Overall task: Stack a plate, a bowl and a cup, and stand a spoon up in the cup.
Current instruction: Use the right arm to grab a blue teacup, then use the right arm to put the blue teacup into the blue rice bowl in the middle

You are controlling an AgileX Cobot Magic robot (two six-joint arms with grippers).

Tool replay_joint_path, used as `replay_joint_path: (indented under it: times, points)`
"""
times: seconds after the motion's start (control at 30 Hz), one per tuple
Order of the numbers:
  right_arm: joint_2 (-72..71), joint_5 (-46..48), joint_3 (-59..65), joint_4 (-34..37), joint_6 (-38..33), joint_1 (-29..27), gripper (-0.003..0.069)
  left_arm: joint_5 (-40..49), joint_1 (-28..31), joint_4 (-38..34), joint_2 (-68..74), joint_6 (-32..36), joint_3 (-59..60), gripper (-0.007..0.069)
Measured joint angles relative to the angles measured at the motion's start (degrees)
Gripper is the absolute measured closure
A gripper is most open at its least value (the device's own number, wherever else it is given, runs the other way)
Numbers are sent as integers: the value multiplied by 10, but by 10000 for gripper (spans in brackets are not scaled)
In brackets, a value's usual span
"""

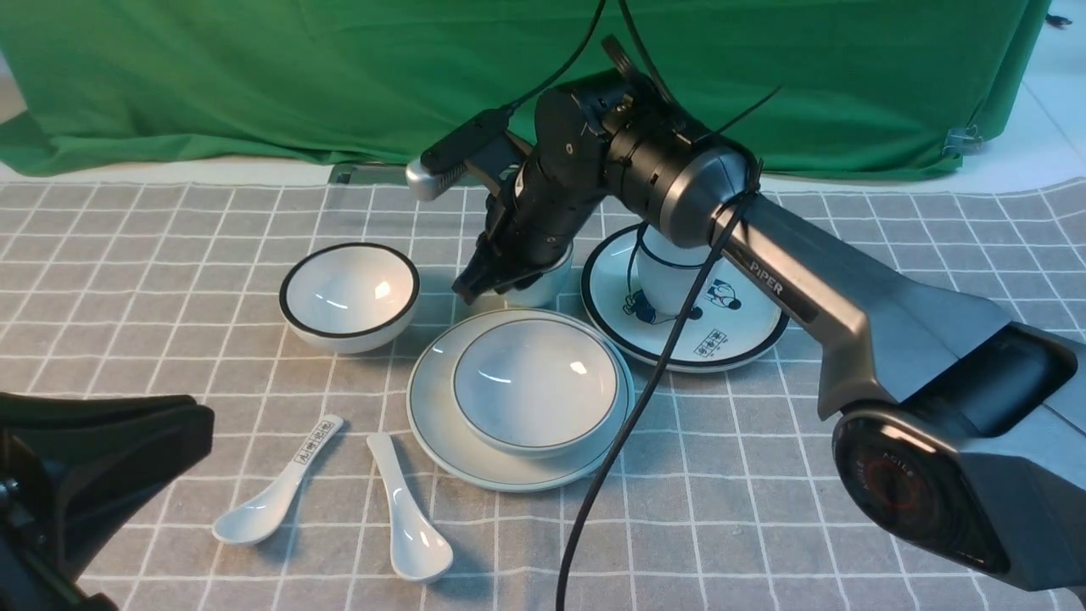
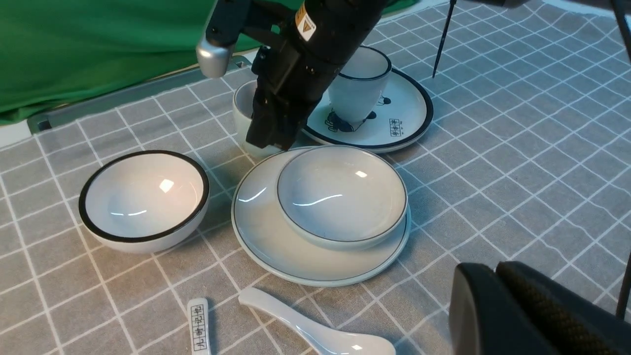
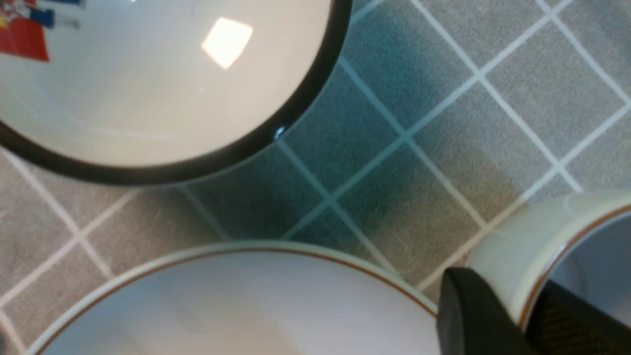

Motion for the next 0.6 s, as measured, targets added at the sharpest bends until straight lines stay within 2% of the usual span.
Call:
replay_joint_path:
  times: [0.23, 0.3, 0.47, 0.6]
  points:
    - [-84, 69, 0, 0, 0, 5, 559, 0, 0, 3, 0, -1, 0, 607]
    - [-131, 123, -1, 0, 1, 13, 559, 0, 0, 3, 0, 0, 0, 607]
    - [-185, 126, 15, -2, 9, 25, 559, 1, 0, 3, 0, 0, 0, 607]
    - [-254, 126, 114, -3, 27, 40, 559, 4, 0, 5, 0, 0, 0, 607]
